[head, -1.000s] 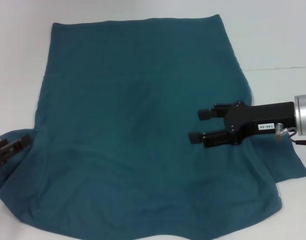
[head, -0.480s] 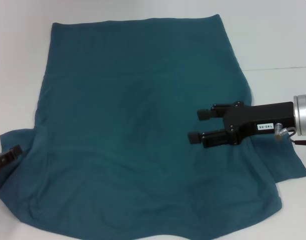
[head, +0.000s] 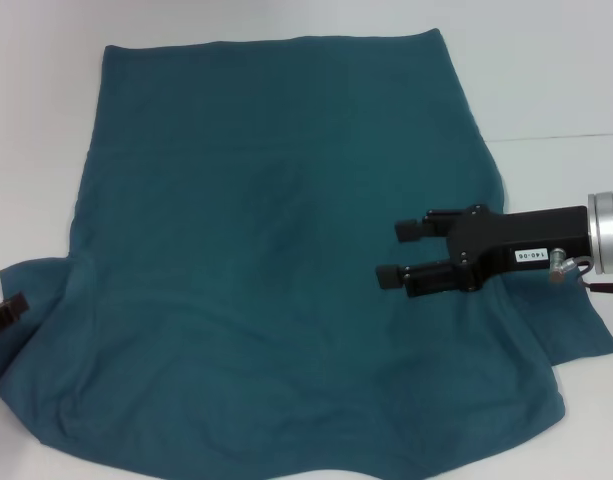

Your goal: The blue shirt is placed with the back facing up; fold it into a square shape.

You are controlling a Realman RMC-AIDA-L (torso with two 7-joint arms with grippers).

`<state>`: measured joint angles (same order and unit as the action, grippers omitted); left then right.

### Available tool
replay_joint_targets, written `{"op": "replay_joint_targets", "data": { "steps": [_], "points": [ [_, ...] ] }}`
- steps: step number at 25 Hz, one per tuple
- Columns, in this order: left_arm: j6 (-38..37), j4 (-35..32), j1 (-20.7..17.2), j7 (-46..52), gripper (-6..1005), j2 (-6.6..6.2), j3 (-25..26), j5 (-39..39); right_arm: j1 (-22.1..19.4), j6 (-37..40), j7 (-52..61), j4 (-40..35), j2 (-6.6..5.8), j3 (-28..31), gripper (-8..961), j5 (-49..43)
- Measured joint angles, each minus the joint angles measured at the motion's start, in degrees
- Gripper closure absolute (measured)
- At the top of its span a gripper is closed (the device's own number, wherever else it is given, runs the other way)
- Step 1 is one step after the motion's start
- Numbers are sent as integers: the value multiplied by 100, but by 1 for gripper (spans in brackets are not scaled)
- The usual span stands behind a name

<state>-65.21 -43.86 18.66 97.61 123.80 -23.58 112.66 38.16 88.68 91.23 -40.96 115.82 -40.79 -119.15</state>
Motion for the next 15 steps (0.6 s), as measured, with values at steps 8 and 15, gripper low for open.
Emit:
{"op": "replay_joint_targets", "data": {
  "steps": [8,15],
  "points": [
    [177,168,49,-29,147,5,-54,10,-11,-11,21,0,2,1,55,6],
    [347,270,77,-31,179,5,-243,19,-11,-10,24,0,0,1,55,7]
  ]
}}
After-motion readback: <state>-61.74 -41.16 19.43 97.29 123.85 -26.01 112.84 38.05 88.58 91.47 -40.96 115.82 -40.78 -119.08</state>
